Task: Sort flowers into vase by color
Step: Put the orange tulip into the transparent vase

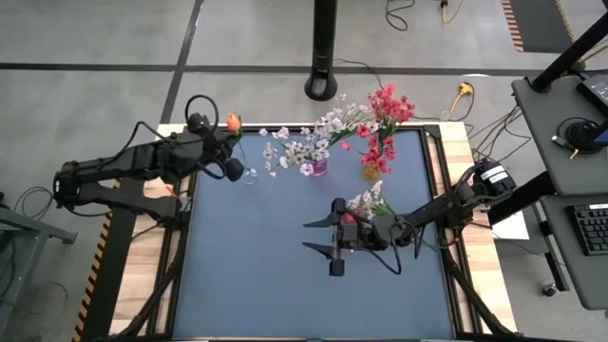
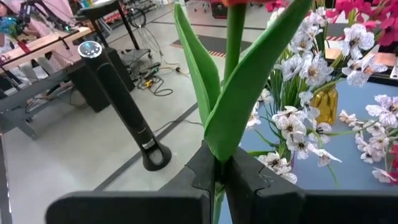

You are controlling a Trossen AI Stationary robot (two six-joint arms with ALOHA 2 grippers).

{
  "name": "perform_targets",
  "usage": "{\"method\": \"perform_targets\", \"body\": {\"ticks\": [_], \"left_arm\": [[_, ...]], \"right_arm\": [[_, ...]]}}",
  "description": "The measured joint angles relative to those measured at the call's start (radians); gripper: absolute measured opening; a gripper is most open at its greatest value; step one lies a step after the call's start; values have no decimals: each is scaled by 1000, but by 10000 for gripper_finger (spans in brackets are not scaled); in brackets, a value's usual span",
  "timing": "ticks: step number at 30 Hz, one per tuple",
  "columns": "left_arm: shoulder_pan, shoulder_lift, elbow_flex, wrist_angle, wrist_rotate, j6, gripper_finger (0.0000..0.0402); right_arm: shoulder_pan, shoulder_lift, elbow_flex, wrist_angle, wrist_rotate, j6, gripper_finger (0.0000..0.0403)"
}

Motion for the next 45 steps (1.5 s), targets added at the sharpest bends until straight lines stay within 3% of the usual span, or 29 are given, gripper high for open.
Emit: {"method": "perform_targets", "body": {"ticks": [21, 27, 34, 45], "left_arm": [[-1, 2, -40, -23, -2, -47, 4], [-1, 10, -40, -33, -4, -78, 21], [-1, 15, -43, -87, -85, -135, 31], [-1, 38, -45, -95, -85, -154, 32]], "right_arm": [[0, 0, 0, -9, 0, 0, 199], [0, 0, 0, -9, 0, 0, 199], [0, 1, 0, -11, 0, -1, 199], [0, 1, 0, -11, 0, -6, 199]]}}
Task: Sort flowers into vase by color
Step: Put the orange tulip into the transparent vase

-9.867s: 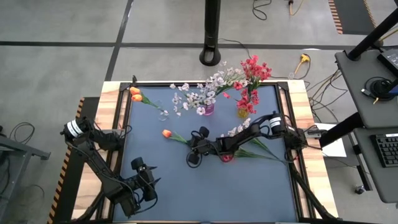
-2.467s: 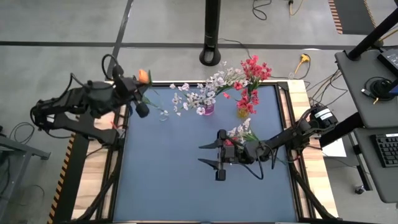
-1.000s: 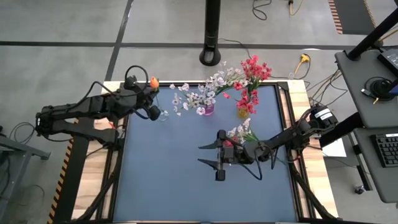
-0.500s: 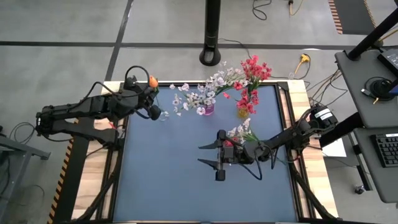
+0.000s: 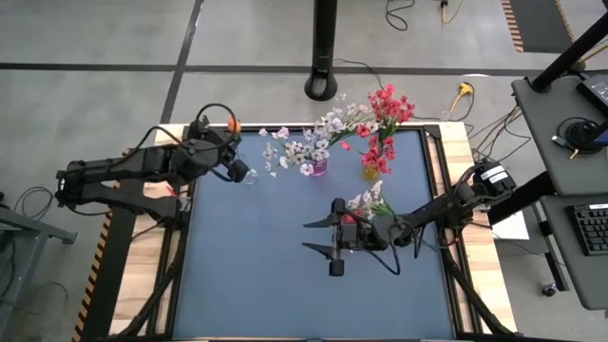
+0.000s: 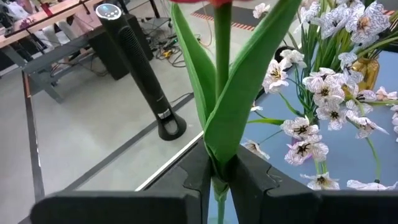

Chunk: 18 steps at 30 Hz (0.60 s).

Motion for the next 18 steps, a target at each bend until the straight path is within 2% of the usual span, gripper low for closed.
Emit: {"method": "perform_targets", "body": {"ticks": [9, 18], "left_arm": [[0, 1, 0, 0, 0, -40, 40], [0, 0, 0, -18, 0, -40, 95]], "right_arm": [[0, 0, 0, 0, 0, -5, 199], [0, 0, 0, -1, 0, -12, 199]]}}
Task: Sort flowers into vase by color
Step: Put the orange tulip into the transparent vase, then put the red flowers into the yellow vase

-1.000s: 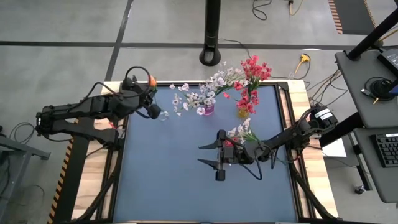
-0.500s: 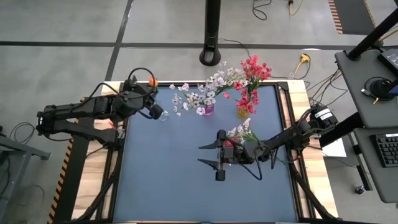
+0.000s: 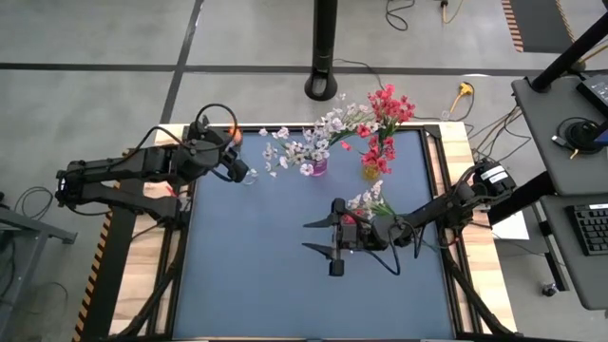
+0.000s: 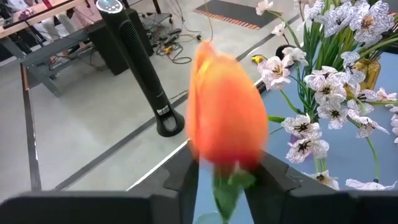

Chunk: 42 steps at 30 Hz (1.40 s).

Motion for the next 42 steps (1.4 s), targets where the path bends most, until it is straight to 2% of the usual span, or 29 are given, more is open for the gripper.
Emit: {"method": "perform_targets", "body": {"ticks": [8, 14, 20, 24, 27, 34, 37, 42], "left_arm": [[0, -3, 7, -3, 2, 21, 144], [-30, -3, 67, -5, 5, 48, 164], [-118, -3, 162, -3, 18, 53, 166], [-261, 10, 214, 0, 41, 52, 164], [-411, 38, 226, -2, -38, 45, 164], [-734, 106, 226, -32, -361, -6, 164], [-810, 123, 229, -101, -436, -96, 164], [-849, 131, 231, -194, -461, -224, 164]], "right_arm": [[0, 0, 0, -4, 0, -1, 199], [0, 0, 0, -5, 0, -1, 199], [0, 0, 0, -7, 0, -1, 199], [1, 0, 0, -16, 0, 18, 199], [12, 0, 0, -25, 1, 18, 199], [53, -3, 0, -36, 0, 13, 199], [69, -7, 0, -41, 0, 0, 199], [75, -18, 16, -86, 0, 36, 198]]}}
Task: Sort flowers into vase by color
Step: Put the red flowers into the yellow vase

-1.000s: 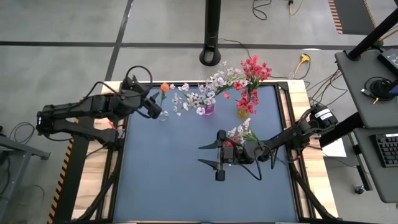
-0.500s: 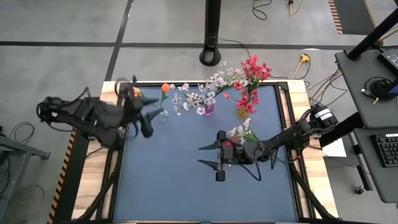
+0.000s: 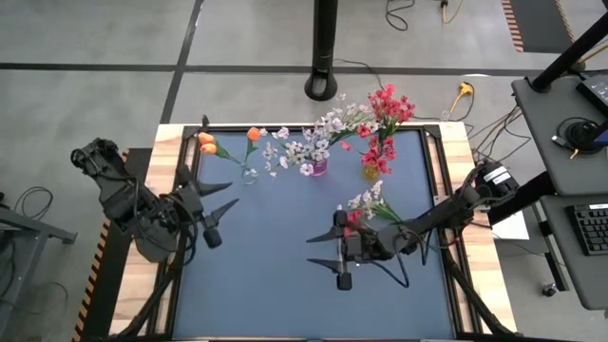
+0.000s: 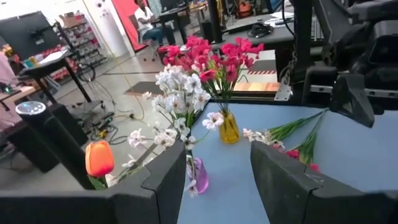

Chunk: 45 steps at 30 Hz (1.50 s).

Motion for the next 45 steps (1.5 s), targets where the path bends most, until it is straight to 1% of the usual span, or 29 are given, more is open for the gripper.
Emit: {"method": "perform_targets", "body": {"ticks": [2, 3, 8, 10, 13, 17, 19, 20, 23, 26, 30, 32, 36, 39, 42, 45], "left_arm": [[0, 0, 0, -7, 5, -11, 164], [0, 0, 0, -6, 24, -11, 164], [-3, 5, 0, -19, 186, -12, 164], [-8, 15, 0, -33, 237, -13, 164], [-23, 33, 0, -44, 324, -14, 164], [-54, 65, 0, -70, 514, -38, 164], [-71, 80, 0, -116, 587, -105, 164], [-82, 88, 0, -140, 602, -151, 164], [-122, 115, 0, -253, 604, -306, 164], [-160, 150, 0, -354, 617, -458, 164], [-211, 195, 0, -460, 725, -640, 164], [-238, 218, 0, -496, 732, -704, 164], [-271, 269, 0, -501, 696, -736, 164], [-278, 310, -1, -486, 642, -736, 164], [-277, 354, -1, -462, 603, -716, 164], [-277, 393, -1, -426, 561, -681, 164]], "right_arm": [[0, -6, 37, -108, 1, 23, 197], [-1, -6, 65, -177, 1, 40, 195], [-2, -6, 240, -636, 0, 124, 186], [-1, -7, 296, -789, 0, 160, 182], [11, -7, 333, -933, 2, 207, 174], [28, -12, 349, -1113, -1, 301, 165], [30, -13, 362, -1243, -3, 374, 161], [29, -14, 369, -1318, -2, 411, 160], [28, -14, 380, -1482, 1, 509, 157], [28, -22, 379, -1547, -1, 561, 160], [38, -26, 377, -1640, -26, 607, 170], [44, -26, 373, -1705, -35, 647, 178], [60, -27, 358, -1812, -35, 743, 200], [77, -29, 339, -1862, -41, 783, 220], [90, -29, 303, -1883, -87, 793, 239], [92, -29, 241, -1878, -109, 794, 254]]}}
